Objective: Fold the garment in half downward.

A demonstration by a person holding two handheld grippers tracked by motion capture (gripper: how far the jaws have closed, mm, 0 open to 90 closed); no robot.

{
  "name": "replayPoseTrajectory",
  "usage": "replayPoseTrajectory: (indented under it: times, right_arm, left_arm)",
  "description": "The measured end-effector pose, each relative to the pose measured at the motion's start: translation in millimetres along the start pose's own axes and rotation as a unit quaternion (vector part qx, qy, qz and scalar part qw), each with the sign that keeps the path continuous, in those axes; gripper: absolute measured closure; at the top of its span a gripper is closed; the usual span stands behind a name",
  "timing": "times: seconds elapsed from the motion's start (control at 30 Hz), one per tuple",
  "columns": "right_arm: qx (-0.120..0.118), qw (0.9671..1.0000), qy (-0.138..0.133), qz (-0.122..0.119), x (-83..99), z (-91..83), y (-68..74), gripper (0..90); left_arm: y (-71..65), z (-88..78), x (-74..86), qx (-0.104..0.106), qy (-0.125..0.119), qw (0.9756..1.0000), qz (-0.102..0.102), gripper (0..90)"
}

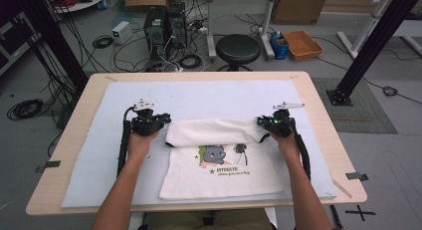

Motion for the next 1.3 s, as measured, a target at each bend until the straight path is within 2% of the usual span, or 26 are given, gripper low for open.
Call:
replayPoseTrajectory:
  times: [0.03,0.13,0.17,0.2,0.23,0.3,0.37,0.43,0.5,0.57,0.63,0.67,0.7,0.73,0.77,0.8,0.83,0.9,0.97,1.07,1.13,1.2,1.27,1.3]
  right_arm:
    - [0.009,0.9999,0.008,0.003,1.4,-1.0,-0.5,55.2]
    - [0.000,0.9999,0.001,0.012,6.7,-10.8,-3.0,38.0]
    - [0.000,0.9999,-0.002,0.012,8.9,-15.8,-3.1,34.4]
    - [-0.003,1.0000,-0.004,0.007,11.5,-20.5,-3.1,31.5]
    - [-0.007,1.0000,-0.003,-0.001,14.4,-24.9,-2.9,30.3]
    - [-0.004,0.9999,-0.003,-0.014,21.0,-33.5,-2.0,30.2]
    - [-0.007,0.9998,-0.011,-0.014,27.7,-38.8,-2.6,30.8]
    - [-0.018,0.9996,-0.020,0.005,33.0,-40.7,-4.0,36.5]
    - [-0.028,0.9991,-0.024,0.020,34.6,-39.5,-4.4,41.3]
    - [-0.028,0.9994,-0.016,0.013,34.5,-36.2,-0.6,48.6]
    - [-0.026,0.9997,-0.003,0.001,35.3,-30.4,5.0,53.1]
    - [-0.021,0.9997,0.009,-0.003,36.1,-27.1,7.3,58.8]
    - [-0.017,0.9996,0.021,-0.010,36.8,-23.8,8.7,62.6]
    - [-0.013,0.9993,0.031,-0.016,37.6,-21.1,10.0,66.3]
    - [-0.016,0.9989,0.040,-0.020,38.4,-19.4,11.4,73.0]
    - [-0.016,0.9984,0.046,-0.028,39.1,-18.8,12.8,77.5]
    - [-0.013,0.9981,0.047,-0.037,39.3,-19.2,14.0,80.9]
    - [-0.012,0.9980,0.040,-0.048,38.7,-23.4,15.4,82.7]
    - [-0.021,0.9983,0.029,-0.047,38.6,-31.2,15.7,83.2]
    - [-0.040,0.9979,0.009,-0.050,39.8,-47.9,18.6,83.4]
    - [-0.047,0.9972,-0.003,-0.059,41.6,-59.9,21.6,83.4]
    - [-0.054,0.9963,-0.007,-0.066,46.9,-71.7,26.6,83.4]
    - [-0.057,0.9953,-0.008,-0.077,54.1,-82.6,31.0,83.4]
    - [-0.058,0.9949,-0.010,-0.082,58.2,-88.1,32.6,83.4]
  left_arm:
    - [0.8,-1.7,2.4,0.003,-0.001,1.0000,-0.004,64.5]
    - [2.5,-10.4,11.8,0.020,0.003,0.9997,-0.016,50.5]
    - [2.5,-10.4,11.8,0.020,0.003,0.9997,-0.016,47.1]
    - [-0.2,-15.9,20.5,0.035,0.010,0.9992,-0.014,45.0]
    - [-2.4,-17.9,25.6,0.039,0.016,0.9991,-0.010,45.0]
    - [-6.6,-19.7,35.8,0.039,0.023,0.9990,-0.003,45.2]
    - [-7.4,-19.8,40.7,0.040,0.028,0.9988,0.001,48.0]
    - [-9.2,-20.0,45.9,0.051,0.036,0.9980,-0.006,49.3]
    - [-10.3,-22.3,44.4,0.061,0.027,0.9977,-0.012,49.3]
    - [-12.4,-20.9,45.3,0.068,0.030,0.9971,-0.014,50.3]
    - [-15.0,-16.2,48.3,0.072,0.046,0.9963,-0.006,52.7]
    - [-15.0,-16.2,48.3,0.072,0.046,0.9963,-0.006,54.6]
    - [-17.5,-11.0,51.6,0.066,0.071,0.9953,0.001,58.6]
    - [-19.2,-8.1,53.4,0.056,0.084,0.9949,0.006,65.1]
    - [-19.2,-8.1,53.4,0.056,0.084,0.9949,0.006,71.5]
    - [-21.0,-6.6,54.5,0.044,0.087,0.9950,0.019,76.8]
    - [-21.8,-7.1,54.0,0.048,0.083,0.9951,0.021,86.1]
    - [-23.3,-8.5,53.9,0.046,0.083,0.9951,0.027,87.2]
    - [-24.0,-10.8,53.4,0.052,0.080,0.9952,0.024,87.4]
    - [-28.9,-33.4,47.7,0.086,0.041,0.9952,0.022,87.6]
    - [-32.6,-47.1,47.9,0.110,0.024,0.9934,0.023,87.6]
    - [-37.5,-58.5,51.5,0.129,0.017,0.9909,0.034,87.6]
    - [-41.6,-69.1,57.0,0.144,0.014,0.9886,0.042,87.6]
    - [-41.6,-69.1,57.0,0.144,0.014,0.9886,0.042,87.6]
Point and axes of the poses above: each handheld gripper's, and its own axes: z roughly forward along the jaws, x roughly out of its underside, y roughly to its left, the point moved 3 cm from there along z, roughly forward along the jaws, and after that the axes turned 9 degrees about y, right-handed, at the moved point
